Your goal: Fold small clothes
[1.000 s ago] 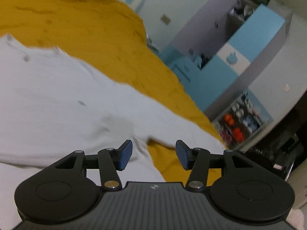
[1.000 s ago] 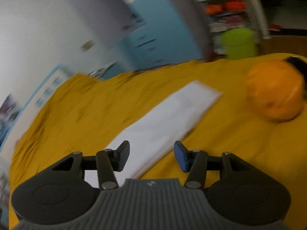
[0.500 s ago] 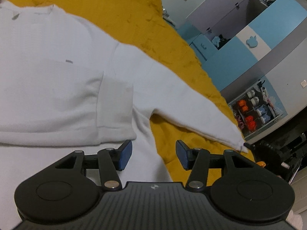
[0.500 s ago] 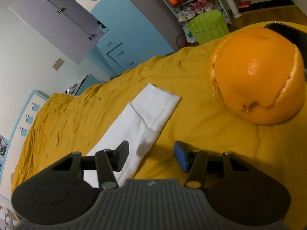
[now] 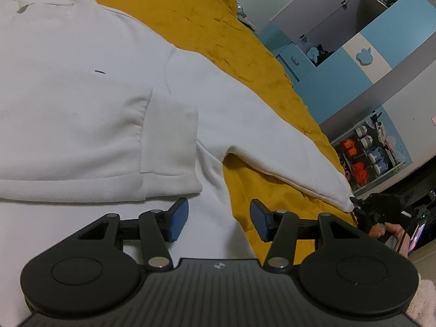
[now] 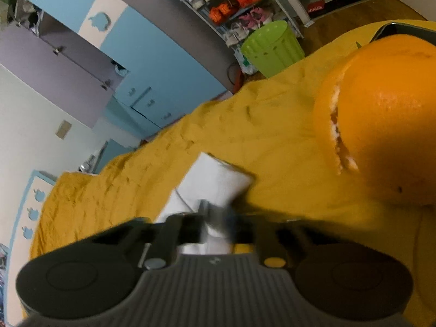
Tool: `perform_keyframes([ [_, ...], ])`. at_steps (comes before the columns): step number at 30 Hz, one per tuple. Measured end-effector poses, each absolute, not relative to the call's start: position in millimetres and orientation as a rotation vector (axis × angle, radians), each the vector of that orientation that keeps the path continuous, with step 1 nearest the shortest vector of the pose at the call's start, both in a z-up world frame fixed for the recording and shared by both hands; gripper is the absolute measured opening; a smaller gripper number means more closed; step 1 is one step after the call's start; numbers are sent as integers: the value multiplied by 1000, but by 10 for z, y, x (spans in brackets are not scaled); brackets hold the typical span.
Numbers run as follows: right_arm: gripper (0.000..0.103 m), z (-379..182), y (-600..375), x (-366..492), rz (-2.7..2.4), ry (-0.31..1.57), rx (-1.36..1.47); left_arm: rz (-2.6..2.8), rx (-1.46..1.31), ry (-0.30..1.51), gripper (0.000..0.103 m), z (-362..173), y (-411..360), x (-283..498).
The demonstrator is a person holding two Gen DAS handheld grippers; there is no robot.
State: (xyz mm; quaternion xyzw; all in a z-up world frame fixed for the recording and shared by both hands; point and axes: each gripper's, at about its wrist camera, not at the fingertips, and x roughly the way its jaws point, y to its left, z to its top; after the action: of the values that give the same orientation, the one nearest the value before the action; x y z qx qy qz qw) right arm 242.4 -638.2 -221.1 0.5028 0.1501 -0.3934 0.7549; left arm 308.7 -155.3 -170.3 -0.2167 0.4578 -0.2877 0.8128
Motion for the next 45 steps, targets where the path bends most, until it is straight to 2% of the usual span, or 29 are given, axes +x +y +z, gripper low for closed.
perform_keyframes([
  [7, 4, -1951, -6260, 2403, -812, 287, 1014, -568, -491, 876, 61, -1464, -1309, 2991],
  [17, 4, -1081, -5336, 2791, -466, 212, 965, -454, -568, 829, 61, -1180, -255, 2671],
  [26, 3, -433, -3122, 3311, 0, 243, 868, -359, -684, 786, 61, -1209, 642, 2442],
  [32, 4, -566, -1442, 3524, 296, 406, 820, -240, -780, 772, 61, -1364, 1219, 2275],
  [33, 8, -644, -1207, 3548, 324, 444, 797, -219, -781, 774, 61, -1379, 1276, 2259],
  [34, 17, -739, -980, 3570, 355, 488, 771, -198, -781, 775, 61, -1397, 1337, 2241],
  [35, 38, -828, -789, 3597, 387, 534, 747, -182, -786, 772, 61, -1416, 1390, 2228],
  [36, 45, -899, -644, 3606, 392, 571, 721, -168, -794, 768, 61, -1423, 1435, 2233],
  [39, 47, -1019, -563, 3496, 401, 617, 670, -133, -821, 748, 61, -1460, 1595, 2291],
  [42, 47, -1004, -963, 3441, 347, 597, 638, -96, -859, 714, 61, -1493, 1688, 2390],
  [45, 52, -1027, -1572, 3359, 260, 579, 596, -44, -951, 670, 61, -1572, 1804, 2501],
])
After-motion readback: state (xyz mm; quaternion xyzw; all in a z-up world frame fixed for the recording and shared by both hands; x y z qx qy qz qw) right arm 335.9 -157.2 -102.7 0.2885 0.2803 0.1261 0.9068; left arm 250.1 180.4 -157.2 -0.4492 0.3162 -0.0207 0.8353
